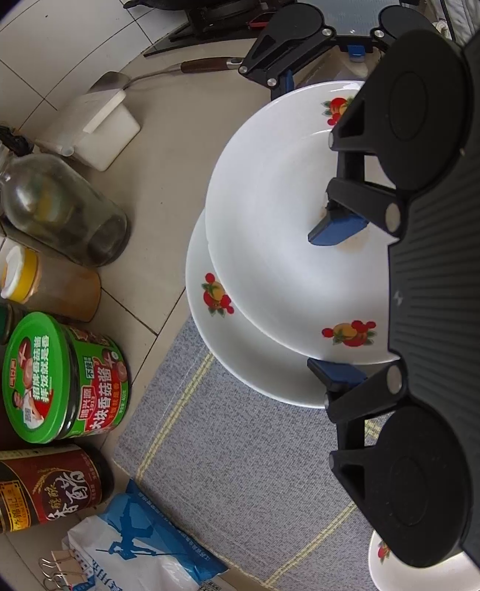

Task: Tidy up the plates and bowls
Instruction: 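Lower the stained plate onto the other fruit-print plate with the left tool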

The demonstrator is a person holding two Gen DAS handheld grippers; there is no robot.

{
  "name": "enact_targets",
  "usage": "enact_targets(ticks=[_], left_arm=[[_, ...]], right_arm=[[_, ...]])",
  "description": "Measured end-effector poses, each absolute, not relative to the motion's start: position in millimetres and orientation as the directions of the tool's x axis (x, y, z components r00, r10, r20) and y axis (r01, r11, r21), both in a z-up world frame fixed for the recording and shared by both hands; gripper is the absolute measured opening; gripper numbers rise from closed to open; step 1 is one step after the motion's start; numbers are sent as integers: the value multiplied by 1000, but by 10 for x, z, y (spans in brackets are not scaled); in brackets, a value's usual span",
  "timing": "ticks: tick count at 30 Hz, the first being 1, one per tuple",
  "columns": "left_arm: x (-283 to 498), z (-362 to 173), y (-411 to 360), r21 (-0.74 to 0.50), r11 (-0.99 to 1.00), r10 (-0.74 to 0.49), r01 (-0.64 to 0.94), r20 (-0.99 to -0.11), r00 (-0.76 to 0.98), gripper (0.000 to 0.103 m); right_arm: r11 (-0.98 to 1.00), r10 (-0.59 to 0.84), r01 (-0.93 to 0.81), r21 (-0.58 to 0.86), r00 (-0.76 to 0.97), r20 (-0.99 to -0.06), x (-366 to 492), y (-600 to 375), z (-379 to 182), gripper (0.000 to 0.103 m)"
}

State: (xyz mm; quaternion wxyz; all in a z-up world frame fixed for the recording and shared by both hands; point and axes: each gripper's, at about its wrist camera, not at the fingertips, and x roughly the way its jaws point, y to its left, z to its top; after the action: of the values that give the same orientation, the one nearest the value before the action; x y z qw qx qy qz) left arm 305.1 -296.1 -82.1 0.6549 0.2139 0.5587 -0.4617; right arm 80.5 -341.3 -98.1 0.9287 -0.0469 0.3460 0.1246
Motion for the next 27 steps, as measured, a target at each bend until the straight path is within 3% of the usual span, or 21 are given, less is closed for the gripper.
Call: enact_targets(ticks=[27], left_arm=[[3009, -758, -2965, -189, 515, -353, 836, -936, 5, 72]], right_arm=[[971, 180, -237, -2, 744, -643, 746, -3467, -962, 103]])
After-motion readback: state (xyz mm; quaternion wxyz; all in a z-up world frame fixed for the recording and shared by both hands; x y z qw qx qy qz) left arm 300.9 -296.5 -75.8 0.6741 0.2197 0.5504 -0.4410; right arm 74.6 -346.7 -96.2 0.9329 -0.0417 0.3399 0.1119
